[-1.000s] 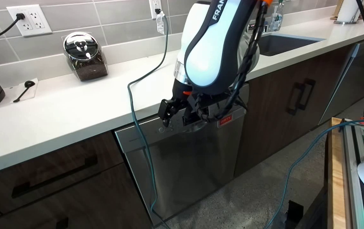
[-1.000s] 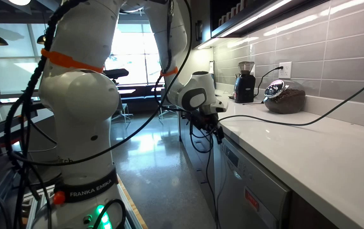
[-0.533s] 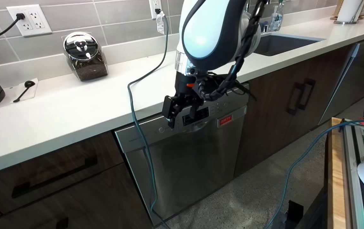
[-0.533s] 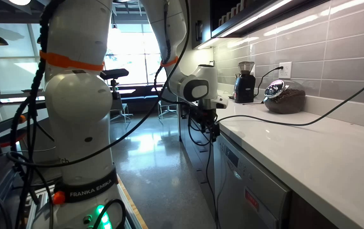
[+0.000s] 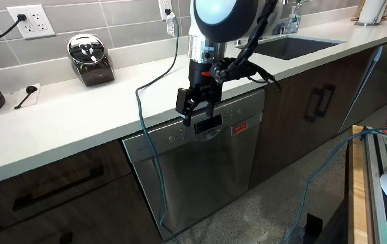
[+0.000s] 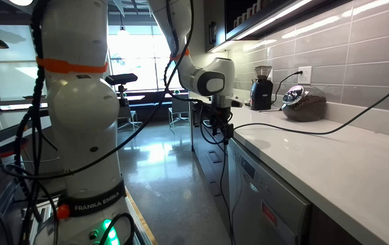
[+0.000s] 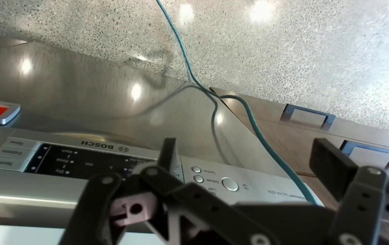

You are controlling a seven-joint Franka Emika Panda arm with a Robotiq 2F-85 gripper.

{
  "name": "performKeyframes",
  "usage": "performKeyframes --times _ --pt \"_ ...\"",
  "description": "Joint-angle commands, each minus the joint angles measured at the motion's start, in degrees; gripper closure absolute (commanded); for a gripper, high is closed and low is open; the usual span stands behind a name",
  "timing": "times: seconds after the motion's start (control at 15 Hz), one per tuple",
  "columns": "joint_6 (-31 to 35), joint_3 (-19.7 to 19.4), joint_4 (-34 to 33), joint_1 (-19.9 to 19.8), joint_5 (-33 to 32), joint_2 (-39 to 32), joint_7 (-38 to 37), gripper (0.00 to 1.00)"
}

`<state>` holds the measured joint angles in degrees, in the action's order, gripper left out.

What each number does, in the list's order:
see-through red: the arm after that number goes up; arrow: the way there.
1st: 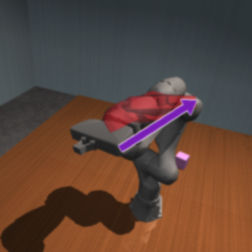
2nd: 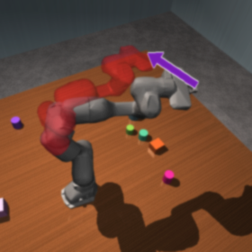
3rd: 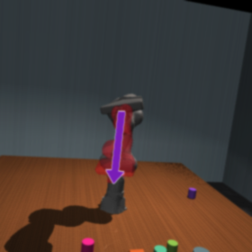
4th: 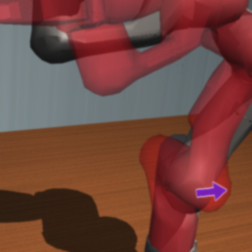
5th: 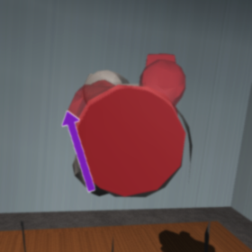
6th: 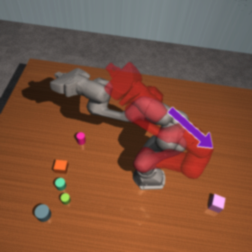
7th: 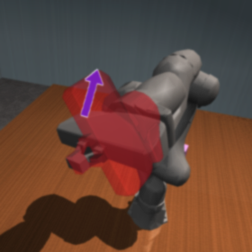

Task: Press the power button on the oven

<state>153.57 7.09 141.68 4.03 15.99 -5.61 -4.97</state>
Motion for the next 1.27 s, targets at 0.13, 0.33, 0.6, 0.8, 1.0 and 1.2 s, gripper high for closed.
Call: performKeyframes --times 0.13,0.33,0.6,0.8,1.0,1.2 --pt "-6.72 -0.85 1.04 0.48 -3.9 6.57 -1.74 0.0" --pt "-9.44 -1.02 0.9 0.39 -7.28 9.1 -3.96 0.0" --pt "-11.94 -1.07 1.25 0.04 -10.18 12.5 -6.83 0.0" --pt "-12.4 -1.04 1.54 0.04 -10.68 14.65 -7.42 0.0" --pt "-11.3 -1.25 -0.04 0.26 -9.09 13.06 -5.61 0.0" --pt "-11.3 -1.27 -0.08 0.26 -9.09 12.9 -5.61 0.0"
